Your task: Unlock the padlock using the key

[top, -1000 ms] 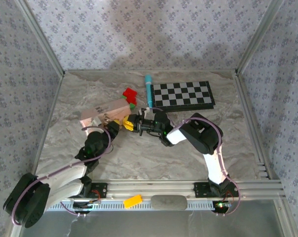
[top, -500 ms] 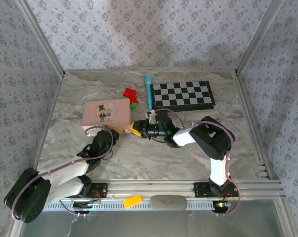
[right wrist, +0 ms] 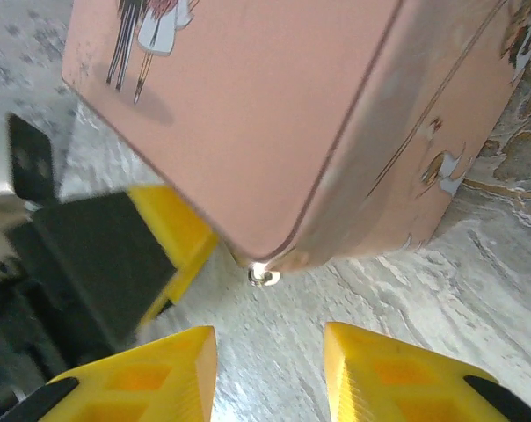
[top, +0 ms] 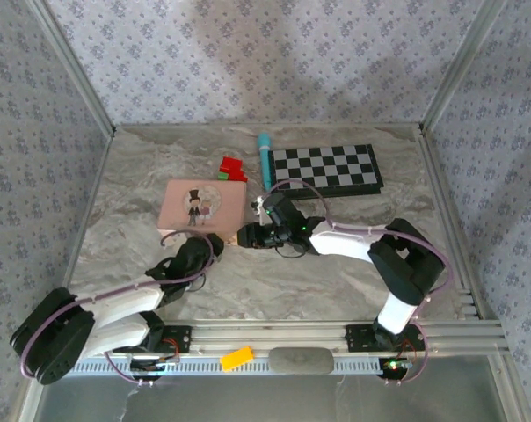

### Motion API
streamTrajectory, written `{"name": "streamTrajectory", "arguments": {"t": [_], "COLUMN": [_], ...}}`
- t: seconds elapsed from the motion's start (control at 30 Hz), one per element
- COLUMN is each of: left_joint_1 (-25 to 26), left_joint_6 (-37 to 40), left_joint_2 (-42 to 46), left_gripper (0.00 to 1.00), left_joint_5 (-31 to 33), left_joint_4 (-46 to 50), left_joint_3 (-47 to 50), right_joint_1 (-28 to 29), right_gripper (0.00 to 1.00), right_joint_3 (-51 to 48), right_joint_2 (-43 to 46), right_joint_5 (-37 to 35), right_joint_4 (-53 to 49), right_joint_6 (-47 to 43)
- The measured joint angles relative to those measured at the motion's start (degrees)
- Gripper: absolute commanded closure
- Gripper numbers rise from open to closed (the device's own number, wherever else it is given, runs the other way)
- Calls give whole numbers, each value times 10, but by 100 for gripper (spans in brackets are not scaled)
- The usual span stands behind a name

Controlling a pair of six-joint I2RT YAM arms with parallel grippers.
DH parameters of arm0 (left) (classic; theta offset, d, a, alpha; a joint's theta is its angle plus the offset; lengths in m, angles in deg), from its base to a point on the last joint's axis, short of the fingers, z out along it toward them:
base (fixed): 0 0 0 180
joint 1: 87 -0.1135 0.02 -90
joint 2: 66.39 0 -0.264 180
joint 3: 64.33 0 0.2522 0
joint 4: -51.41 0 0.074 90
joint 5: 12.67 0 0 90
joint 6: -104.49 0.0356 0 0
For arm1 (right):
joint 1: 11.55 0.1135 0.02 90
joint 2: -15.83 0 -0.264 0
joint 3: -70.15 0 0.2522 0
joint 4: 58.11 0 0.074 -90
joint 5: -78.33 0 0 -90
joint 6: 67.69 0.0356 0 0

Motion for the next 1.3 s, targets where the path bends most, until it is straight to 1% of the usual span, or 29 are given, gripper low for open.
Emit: {"name": "streamTrajectory", "arguments": {"t": [0.07,0.1,0.23,0.3,0.43,0.47,0.57,0.73,0.87,0.97,1.07,1.3], "left_joint_1": [-3,-7,-51,-88,-169,-193,-264,-377,-433,-461,-476,-481], "left_joint_6": [-2,-2,-1,7,28,35,59,109,148,167,175,177], "left_joint_2": [40,62,176,233,308,316,306,224,160,134,125,128], "left_gripper": [16,13,12,9,9,9,9,8,8,8,8,8], "left_joint_5": [5,6,2,-4,-36,-49,-95,-189,-246,-278,-296,-309], "left_joint_4": [30,44,107,138,190,196,212,219,209,194,181,163], "left_joint_3": [0,0,3,6,7,7,5,-28,-72,-92,-94,-94], "right_joint_1": [9,13,37,55,103,117,153,192,206,212,216,217], "right_gripper": [55,54,54,54,52,49,45,41,39,39,39,42], "right_joint_3": [7,11,33,52,111,134,201,309,388,430,459,475], "right_joint_2": [8,11,13,12,0,-10,-52,-140,-209,-250,-280,-313], "right_joint_5": [-15,-22,-52,-69,-104,-115,-149,-215,-265,-304,-338,-385], "right_joint_4": [-31,-47,-104,-131,-179,-190,-219,-291,-359,-401,-431,-451], "right_joint_6": [-28,-40,-84,-104,-139,-146,-165,-190,-204,-214,-223,-246]}}
